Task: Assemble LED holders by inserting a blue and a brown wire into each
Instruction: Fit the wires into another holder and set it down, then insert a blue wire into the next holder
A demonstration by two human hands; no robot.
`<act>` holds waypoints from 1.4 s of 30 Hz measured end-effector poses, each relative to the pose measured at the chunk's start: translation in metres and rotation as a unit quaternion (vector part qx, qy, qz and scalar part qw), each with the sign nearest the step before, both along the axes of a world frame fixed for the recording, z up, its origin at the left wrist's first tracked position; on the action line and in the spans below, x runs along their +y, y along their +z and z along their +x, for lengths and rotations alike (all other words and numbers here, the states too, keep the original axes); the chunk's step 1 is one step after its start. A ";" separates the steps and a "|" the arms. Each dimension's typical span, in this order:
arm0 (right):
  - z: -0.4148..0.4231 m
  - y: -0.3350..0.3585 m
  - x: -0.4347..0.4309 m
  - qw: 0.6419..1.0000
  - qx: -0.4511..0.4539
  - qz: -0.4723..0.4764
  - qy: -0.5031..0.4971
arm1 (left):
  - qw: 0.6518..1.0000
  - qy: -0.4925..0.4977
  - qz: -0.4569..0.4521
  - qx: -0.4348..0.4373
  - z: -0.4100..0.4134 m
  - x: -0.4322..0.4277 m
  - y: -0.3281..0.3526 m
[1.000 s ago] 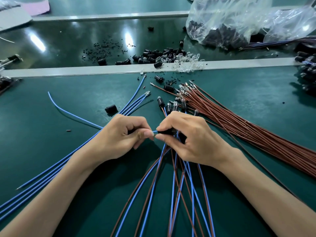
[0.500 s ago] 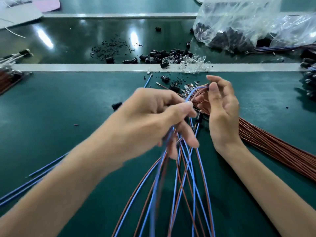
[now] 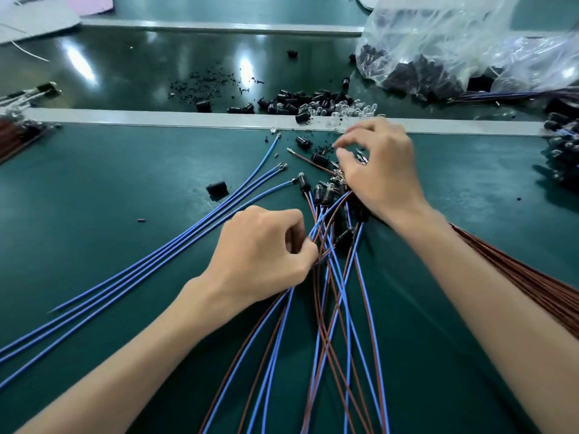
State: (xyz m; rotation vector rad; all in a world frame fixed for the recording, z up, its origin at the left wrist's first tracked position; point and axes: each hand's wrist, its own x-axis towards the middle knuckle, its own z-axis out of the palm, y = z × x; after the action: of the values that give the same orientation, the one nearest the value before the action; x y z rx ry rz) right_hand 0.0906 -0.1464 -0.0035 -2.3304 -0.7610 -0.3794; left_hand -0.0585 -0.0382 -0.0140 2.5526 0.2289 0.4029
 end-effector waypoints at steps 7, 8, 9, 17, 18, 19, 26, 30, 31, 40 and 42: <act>0.033 -0.002 0.044 0.973 0.149 -0.171 0.038 | 0.999 -0.033 0.003 -0.012 0.002 0.008 -0.008; 0.032 -0.004 0.043 0.977 0.147 -0.149 0.032 | 0.999 -0.033 0.003 -0.016 0.002 0.009 -0.009; 0.031 -0.004 0.041 0.983 0.140 -0.118 0.025 | 0.999 -0.034 0.006 -0.019 0.001 0.009 -0.009; -0.034 0.013 -0.003 0.935 0.279 0.190 0.111 | 0.989 0.018 -0.051 -0.140 0.002 0.011 -0.015; -0.045 0.012 -0.004 0.928 0.296 0.176 0.141 | 0.987 0.016 -0.062 -0.150 0.003 0.011 -0.015; -0.053 0.010 -0.004 0.923 0.306 0.170 0.158 | 0.986 0.008 -0.065 -0.154 0.004 0.011 -0.015; -0.046 0.009 -0.013 0.949 0.258 0.140 0.116 | 0.974 -0.028 -0.113 -0.196 0.010 0.014 -0.022; -0.017 0.006 -0.043 0.987 0.079 -0.109 -0.091 | 0.976 -0.014 -0.105 -0.191 0.010 0.013 -0.021; -0.015 0.004 -0.049 0.978 0.095 -0.144 -0.113 | 0.977 -0.014 -0.102 -0.187 0.010 0.013 -0.021; -0.013 0.001 -0.055 0.966 0.170 -0.117 -0.157 | 0.976 -0.030 -0.122 -0.180 0.008 0.014 -0.020; -0.014 0.000 -0.054 0.965 0.169 -0.125 -0.155 | 0.975 -0.040 -0.127 -0.181 0.007 0.013 -0.020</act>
State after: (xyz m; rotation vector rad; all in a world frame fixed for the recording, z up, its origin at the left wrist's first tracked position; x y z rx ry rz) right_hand 0.0765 -0.2007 -0.0032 -2.6636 -0.2921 -0.0097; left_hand -0.0515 -0.0252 -0.0342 2.1844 0.0376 0.7453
